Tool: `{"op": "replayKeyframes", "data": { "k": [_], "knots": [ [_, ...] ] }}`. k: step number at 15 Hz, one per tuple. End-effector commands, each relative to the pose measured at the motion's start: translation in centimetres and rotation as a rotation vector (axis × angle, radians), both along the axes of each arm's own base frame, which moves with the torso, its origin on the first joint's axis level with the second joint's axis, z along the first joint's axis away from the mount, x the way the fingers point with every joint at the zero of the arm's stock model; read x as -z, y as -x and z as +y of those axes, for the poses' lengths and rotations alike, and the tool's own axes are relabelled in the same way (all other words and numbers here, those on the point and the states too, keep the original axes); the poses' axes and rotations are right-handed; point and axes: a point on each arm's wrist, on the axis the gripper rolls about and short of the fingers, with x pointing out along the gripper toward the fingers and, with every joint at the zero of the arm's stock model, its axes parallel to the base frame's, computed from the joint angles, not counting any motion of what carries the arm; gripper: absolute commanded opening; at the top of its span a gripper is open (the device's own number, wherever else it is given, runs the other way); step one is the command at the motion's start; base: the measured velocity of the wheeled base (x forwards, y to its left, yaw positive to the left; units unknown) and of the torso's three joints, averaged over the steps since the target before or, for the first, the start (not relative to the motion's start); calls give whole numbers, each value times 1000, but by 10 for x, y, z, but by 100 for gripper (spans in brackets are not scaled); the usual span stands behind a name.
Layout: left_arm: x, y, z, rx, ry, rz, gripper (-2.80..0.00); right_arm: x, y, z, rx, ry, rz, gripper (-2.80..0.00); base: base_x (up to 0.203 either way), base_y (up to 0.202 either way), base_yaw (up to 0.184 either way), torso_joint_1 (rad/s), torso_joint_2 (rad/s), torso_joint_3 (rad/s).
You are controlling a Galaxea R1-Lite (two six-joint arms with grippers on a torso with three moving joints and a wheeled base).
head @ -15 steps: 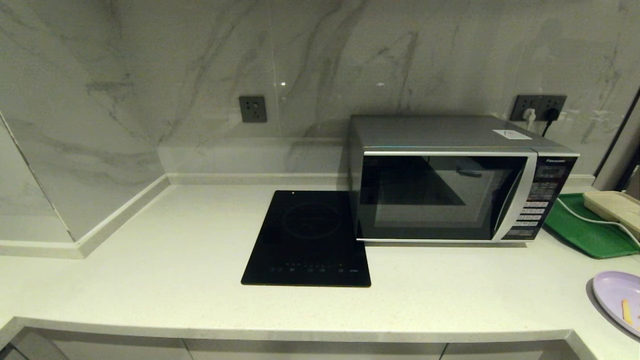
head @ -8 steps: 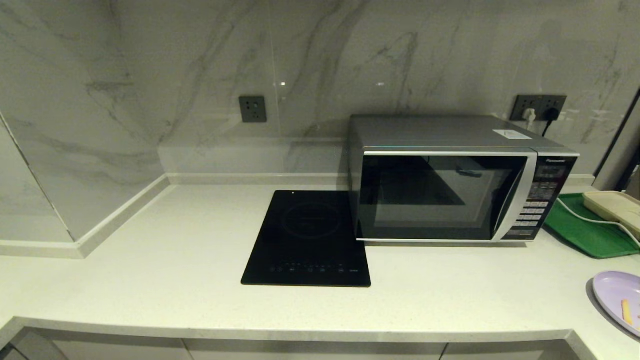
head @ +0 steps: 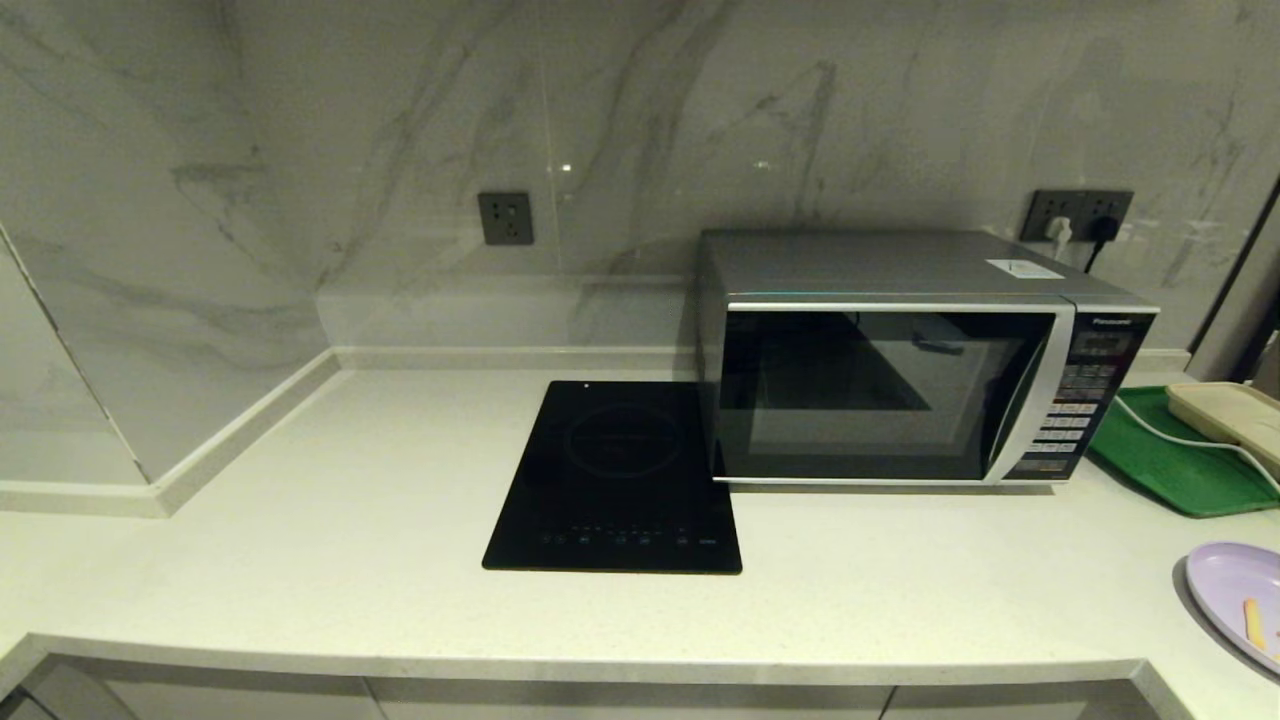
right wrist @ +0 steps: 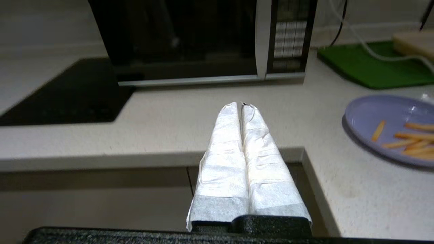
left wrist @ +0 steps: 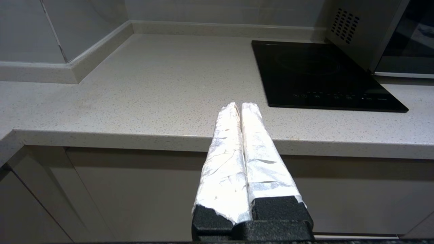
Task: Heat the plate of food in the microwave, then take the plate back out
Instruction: Open the microwave oven
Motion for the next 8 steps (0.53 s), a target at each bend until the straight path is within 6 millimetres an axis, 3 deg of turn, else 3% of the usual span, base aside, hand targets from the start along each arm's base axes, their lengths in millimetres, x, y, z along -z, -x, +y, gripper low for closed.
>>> {"op": "replayKeyframes", "data": {
  "k": [1,3,5,8],
  "knots": [
    [0,0,0,-1,1,-1,-280,-53,7,0,-1,-14,-66,-280,0,0,0,0,0,0],
    [0,0,0,-1,1,-1,-280,-111,-1,-1,33,-16,-72,-280,0,0,0,0,0,0],
    [0,0,0,-1,1,-1,-280,-163,-21,-4,208,38,-40,-280,0,0,0,0,0,0],
    [0,0,0,-1,1,-1,-280,-209,-72,-9,414,133,80,-280,0,0,0,0,0,0]
  ]
}}
